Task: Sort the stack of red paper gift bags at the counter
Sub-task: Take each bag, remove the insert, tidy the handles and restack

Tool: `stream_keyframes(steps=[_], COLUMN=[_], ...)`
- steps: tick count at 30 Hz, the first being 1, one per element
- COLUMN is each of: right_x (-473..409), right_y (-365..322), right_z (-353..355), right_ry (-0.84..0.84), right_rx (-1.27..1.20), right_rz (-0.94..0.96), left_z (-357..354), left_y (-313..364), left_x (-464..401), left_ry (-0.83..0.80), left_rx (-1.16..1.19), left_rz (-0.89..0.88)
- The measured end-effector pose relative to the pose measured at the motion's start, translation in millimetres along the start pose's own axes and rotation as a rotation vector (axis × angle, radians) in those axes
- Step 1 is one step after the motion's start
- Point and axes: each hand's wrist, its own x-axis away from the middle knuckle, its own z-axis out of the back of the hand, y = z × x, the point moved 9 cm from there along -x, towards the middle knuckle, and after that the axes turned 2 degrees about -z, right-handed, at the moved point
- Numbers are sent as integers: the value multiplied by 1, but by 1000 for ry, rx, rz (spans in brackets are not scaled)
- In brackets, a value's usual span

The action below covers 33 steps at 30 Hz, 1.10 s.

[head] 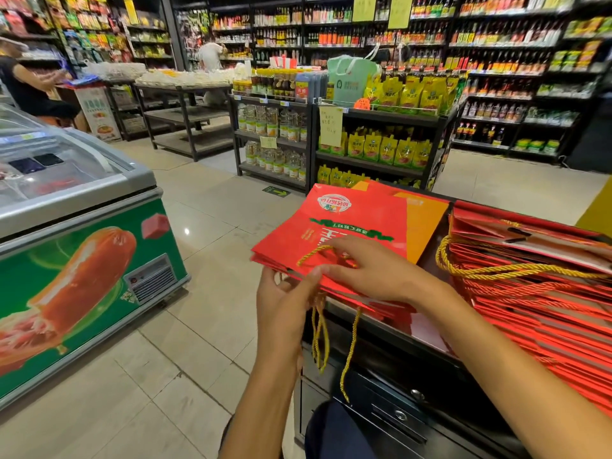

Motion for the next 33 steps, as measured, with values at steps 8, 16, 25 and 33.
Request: stream_keyframes(steps=[8,16,25,33], right_x=[1,6,-8,-16], right_y=[9,40,26,-14], right_z=[91,126,13,16], right_ry=[356,503,-121,69], right_rx=[-718,-543,68,175], right_rz=[-78,-154,-80,101], left_z=[-25,-79,-65,35], left_y=[143,82,21,41], left_x=[-17,6,44,17], left_ry=[-6,-379,-556,-46], left_rx=[-474,-1288,-1173,-1121], left_rz=[-671,-959,-1048,-814])
